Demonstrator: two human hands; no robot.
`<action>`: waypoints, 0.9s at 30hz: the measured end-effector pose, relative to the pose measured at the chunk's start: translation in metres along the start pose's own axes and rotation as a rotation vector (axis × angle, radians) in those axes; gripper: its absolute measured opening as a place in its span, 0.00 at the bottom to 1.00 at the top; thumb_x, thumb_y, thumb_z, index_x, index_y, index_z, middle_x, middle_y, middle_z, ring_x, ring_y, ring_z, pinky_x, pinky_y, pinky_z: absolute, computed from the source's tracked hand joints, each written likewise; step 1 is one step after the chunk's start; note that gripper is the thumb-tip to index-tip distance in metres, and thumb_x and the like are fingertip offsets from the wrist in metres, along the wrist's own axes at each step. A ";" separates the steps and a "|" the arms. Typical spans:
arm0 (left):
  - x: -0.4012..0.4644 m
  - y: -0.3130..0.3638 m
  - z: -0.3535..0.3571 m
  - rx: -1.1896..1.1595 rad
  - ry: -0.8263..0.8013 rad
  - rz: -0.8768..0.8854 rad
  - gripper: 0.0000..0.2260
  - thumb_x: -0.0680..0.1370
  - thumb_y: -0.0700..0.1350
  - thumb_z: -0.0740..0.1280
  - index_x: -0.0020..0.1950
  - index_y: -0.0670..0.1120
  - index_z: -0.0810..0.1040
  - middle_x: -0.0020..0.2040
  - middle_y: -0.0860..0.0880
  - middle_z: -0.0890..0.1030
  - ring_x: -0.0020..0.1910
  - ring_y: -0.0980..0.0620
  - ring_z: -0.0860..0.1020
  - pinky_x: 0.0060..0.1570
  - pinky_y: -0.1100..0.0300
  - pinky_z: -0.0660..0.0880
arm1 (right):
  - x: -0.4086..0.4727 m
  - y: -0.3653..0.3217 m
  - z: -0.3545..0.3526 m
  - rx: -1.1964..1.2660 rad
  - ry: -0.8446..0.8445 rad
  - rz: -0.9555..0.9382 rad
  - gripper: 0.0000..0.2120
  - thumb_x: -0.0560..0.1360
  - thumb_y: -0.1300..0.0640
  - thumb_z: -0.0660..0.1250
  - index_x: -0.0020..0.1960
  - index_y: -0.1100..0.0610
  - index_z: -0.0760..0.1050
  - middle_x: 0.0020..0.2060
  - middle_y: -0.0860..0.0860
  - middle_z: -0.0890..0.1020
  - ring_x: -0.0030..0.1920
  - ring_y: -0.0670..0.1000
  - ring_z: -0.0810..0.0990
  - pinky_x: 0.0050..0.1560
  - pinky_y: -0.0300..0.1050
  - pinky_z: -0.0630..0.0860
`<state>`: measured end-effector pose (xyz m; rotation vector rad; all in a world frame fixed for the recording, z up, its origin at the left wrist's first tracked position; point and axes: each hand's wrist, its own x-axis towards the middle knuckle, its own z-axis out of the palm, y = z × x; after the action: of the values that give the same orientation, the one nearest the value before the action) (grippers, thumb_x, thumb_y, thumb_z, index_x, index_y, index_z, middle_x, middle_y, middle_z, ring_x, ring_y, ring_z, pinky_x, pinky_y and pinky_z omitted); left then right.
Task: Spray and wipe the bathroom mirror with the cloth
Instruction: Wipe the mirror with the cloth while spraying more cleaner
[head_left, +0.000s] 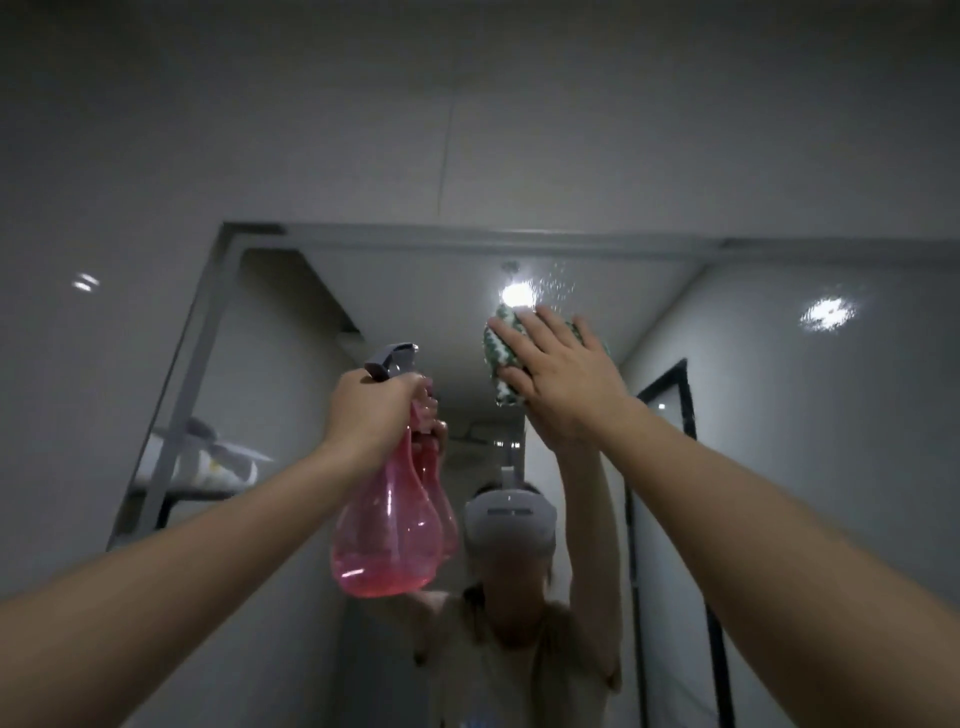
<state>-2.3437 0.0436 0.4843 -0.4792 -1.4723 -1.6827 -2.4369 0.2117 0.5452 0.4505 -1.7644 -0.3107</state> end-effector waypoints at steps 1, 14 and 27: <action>0.010 0.004 0.002 -0.003 -0.004 0.002 0.08 0.75 0.31 0.61 0.37 0.37 0.75 0.29 0.44 0.75 0.16 0.61 0.71 0.18 0.71 0.68 | 0.009 0.005 -0.003 -0.001 0.006 0.002 0.26 0.82 0.43 0.45 0.77 0.44 0.42 0.77 0.48 0.46 0.76 0.50 0.42 0.74 0.53 0.41; 0.088 0.066 0.022 0.142 -0.094 0.139 0.14 0.75 0.35 0.59 0.60 0.33 0.73 0.41 0.42 0.77 0.31 0.47 0.76 0.17 0.68 0.71 | 0.104 0.057 -0.027 0.091 -0.007 0.164 0.26 0.81 0.43 0.47 0.77 0.44 0.45 0.77 0.49 0.47 0.76 0.52 0.45 0.73 0.57 0.43; -0.012 -0.039 0.000 0.089 -0.133 0.006 0.06 0.70 0.35 0.66 0.37 0.45 0.76 0.38 0.43 0.79 0.39 0.44 0.82 0.45 0.52 0.80 | -0.035 0.008 0.002 0.092 -0.089 0.099 0.26 0.82 0.44 0.46 0.77 0.45 0.43 0.77 0.50 0.45 0.76 0.53 0.42 0.73 0.59 0.40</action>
<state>-2.3671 0.0460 0.4512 -0.5549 -1.6328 -1.5985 -2.4330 0.2346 0.5177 0.4188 -1.8863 -0.1826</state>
